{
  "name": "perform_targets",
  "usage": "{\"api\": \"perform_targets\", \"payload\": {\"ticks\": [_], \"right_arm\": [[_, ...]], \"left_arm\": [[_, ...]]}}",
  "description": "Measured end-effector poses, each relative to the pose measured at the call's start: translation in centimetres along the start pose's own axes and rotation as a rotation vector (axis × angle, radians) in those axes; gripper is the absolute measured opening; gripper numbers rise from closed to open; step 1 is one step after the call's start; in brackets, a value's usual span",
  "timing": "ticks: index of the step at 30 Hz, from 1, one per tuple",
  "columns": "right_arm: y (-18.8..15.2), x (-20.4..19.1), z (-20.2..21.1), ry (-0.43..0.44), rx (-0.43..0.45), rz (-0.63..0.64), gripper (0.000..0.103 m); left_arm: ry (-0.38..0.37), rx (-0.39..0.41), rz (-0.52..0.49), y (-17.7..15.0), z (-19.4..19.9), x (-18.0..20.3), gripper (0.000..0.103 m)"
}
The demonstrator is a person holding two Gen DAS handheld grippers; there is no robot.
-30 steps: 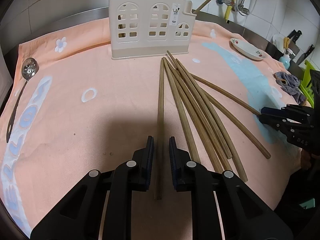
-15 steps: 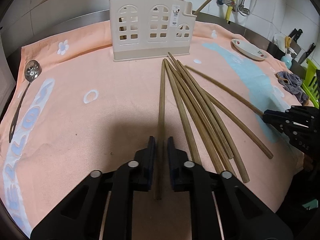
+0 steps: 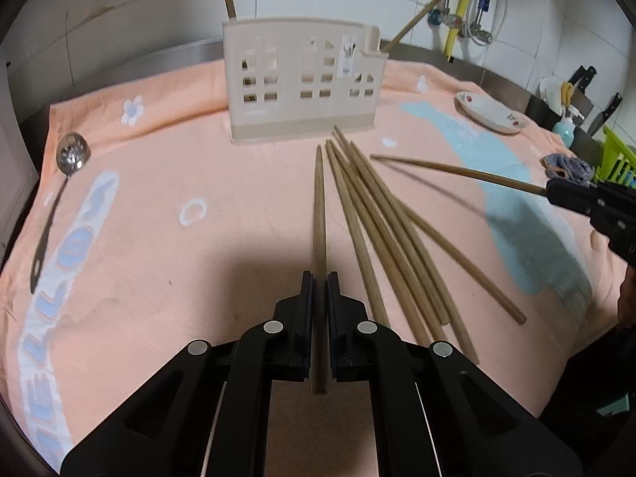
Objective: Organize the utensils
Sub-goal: 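Grasp another chopstick with the left gripper while the right gripper grasps one, then lift both chopsticks and carry them above the white holder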
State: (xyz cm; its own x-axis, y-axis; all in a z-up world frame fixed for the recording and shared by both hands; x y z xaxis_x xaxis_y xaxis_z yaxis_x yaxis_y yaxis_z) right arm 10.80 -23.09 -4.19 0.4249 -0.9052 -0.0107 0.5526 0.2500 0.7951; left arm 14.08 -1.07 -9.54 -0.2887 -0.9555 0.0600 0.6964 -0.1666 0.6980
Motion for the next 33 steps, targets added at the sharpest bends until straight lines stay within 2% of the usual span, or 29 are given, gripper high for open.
{"api": "perform_targets", "payload": {"ticks": [12,18,29,33], "right_arm": [[7.1,0.6,1.8,0.028,0.100,-0.006,0.006],[10.2,1.0,1.5,0.047,0.098,-0.009,0.006],[18.4,2.1,3.6,0.043,0.156,0.043,0.006],[20.7,2.7,4.2,0.034,0.174,0.052,0.006]], "left_arm": [[0.009,0.141,-0.024,4.6,4.1,-0.4,0.006],[-0.002,0.173,-0.030,6.8,4.9,-0.6,0.006],[-0.032,0.275,-0.071,13.5,8.3,-0.6,0.005],[-0.028,0.339,-0.087,16.4,9.9,-0.3,0.005]]}}
Point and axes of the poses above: each gripper's, at about its wrist camera, not at the fingertips, and z roughly against the way its jaws point, x to its right, y to its top, the point moved 2 cm from there along -z, roughly the way its jaws point, and after that the axes turned 1 degree about -z, right-handed, at the moved point
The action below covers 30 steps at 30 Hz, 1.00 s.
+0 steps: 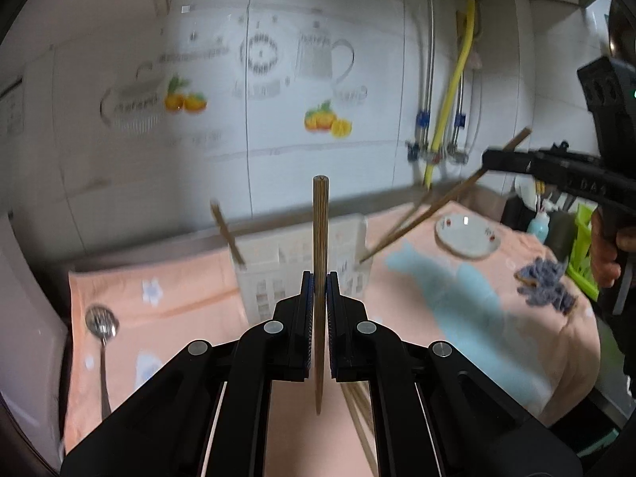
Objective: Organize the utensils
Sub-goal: 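Lift both chopsticks and carry them above the white holder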
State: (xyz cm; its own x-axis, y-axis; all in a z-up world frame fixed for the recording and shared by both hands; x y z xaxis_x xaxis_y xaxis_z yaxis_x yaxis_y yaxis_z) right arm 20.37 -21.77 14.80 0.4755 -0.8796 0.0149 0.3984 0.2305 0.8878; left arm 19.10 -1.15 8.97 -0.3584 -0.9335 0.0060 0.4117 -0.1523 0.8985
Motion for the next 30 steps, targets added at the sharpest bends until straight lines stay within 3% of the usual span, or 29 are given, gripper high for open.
{"api": "perform_targets", "payload": {"ticks": [8,18,30], "right_arm": [[2.0,1.1,-1.3,-0.031,-0.006,-0.001,0.006],[1.3,2.3,-5.1,-0.044,-0.068,-0.009,0.007],[0.2,2.2,-7.8,-0.027,-0.120,-0.002,0.007]], "left_arm": [[0.038,0.127,-0.021,6.3,-0.2,-0.1,0.005],[0.123,0.213,-0.009,10.5,-3.3,-1.8,0.005],[0.148,0.119,0.057,8.0,-8.2,-4.7,0.005]]}}
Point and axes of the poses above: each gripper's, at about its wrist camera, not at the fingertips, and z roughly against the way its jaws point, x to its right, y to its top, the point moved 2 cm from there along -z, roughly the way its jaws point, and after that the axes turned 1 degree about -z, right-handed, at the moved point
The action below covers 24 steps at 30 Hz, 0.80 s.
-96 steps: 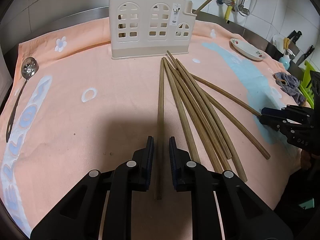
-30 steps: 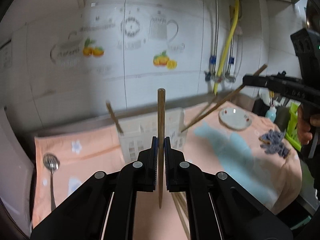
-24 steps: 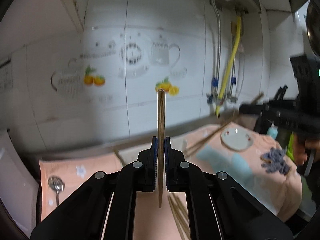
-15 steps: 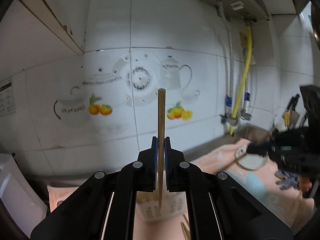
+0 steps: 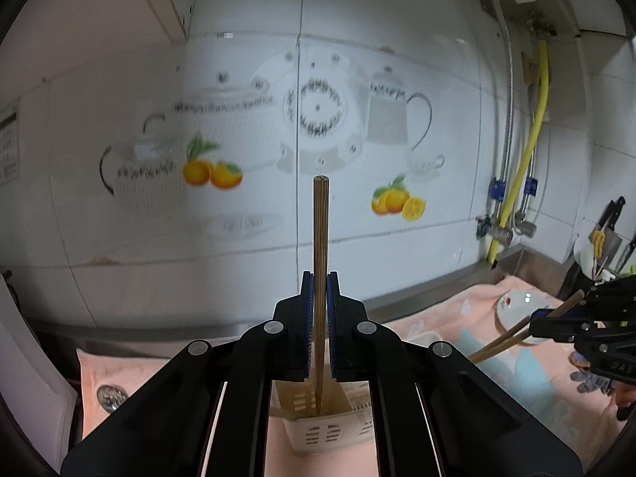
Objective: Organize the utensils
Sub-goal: 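Lift both chopsticks and carry them above the white holder, then open both grippers to drop the chopsticks into the holder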
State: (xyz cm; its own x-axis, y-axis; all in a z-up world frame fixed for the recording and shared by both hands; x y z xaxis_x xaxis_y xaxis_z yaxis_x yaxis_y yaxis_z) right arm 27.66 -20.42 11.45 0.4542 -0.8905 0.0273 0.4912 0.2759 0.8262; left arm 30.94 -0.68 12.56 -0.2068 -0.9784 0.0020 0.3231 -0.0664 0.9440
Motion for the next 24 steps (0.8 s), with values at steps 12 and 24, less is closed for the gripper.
{"api": "perform_targets", "payload": {"ticks": [12,24], "right_arm": [[-0.6,0.1,-1.4,-0.009,-0.021,-0.019,0.008],[-3.4,-1.9,3.5,-0.032,0.067,0.003,0.023]], "left_arm": [[-0.003,-0.041,-0.010,-1.1,0.2,-0.1,0.007],[0.001,-0.030,-0.014,-3.3,5.4,0.3,0.025]]}}
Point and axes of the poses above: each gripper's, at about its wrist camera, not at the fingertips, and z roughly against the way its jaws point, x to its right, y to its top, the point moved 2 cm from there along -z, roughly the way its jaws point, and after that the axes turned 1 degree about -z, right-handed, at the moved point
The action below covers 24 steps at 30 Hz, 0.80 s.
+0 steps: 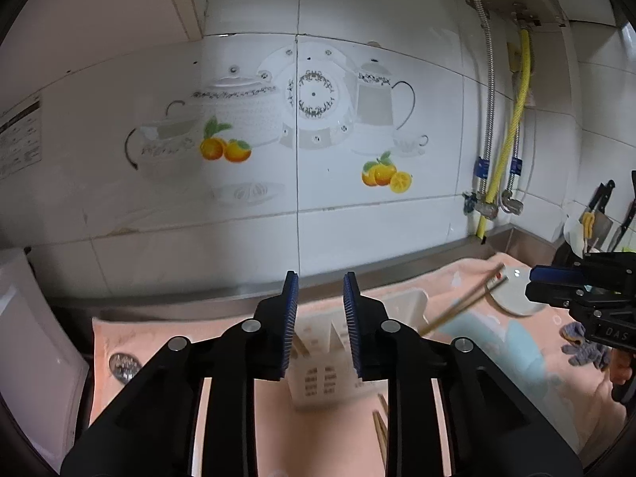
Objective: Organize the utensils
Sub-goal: 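Open both grippers to drop the chopsticks into the holder, then grasp a chopstick with the right gripper while the left gripper grasps another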
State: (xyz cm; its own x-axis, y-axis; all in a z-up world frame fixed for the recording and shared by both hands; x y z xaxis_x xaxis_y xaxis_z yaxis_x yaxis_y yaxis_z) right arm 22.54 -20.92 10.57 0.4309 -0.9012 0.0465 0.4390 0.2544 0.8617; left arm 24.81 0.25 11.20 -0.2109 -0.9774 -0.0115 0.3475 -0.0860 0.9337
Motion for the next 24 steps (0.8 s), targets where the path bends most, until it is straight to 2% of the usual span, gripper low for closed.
{"api": "perform_targets", "payload": {"ticks": [4,7,14,17,24], "right_arm": [[-2.9,-1.9,0.7,0.022,-0.021,0.012,0.024],[-5.7,-3.3,0.7,0.039,-0.054,0.010,0.024],[-11.9,-5.8,-0.2,0.059,-0.144,-0.008,0.024],[-14.7,-6.7,-0.6,0.072,-0.182,-0.042,0.024],[-19.6,-7.8,-2.0,0.077,-0.274,-0.102,0.024]], "left_arm": [[0.001,-0.026,0.008,-2.4,1.6,-0.1,0.029],[0.003,-0.049,0.029,-4.5,2.6,-0.4,0.035],[0.003,-0.122,0.078,-9.4,3.8,-1.3,0.039],[0.020,-0.152,0.063,-11.4,4.2,-1.2,0.040],[0.009,-0.207,0.070,-14.8,4.8,-0.8,0.040]]}}
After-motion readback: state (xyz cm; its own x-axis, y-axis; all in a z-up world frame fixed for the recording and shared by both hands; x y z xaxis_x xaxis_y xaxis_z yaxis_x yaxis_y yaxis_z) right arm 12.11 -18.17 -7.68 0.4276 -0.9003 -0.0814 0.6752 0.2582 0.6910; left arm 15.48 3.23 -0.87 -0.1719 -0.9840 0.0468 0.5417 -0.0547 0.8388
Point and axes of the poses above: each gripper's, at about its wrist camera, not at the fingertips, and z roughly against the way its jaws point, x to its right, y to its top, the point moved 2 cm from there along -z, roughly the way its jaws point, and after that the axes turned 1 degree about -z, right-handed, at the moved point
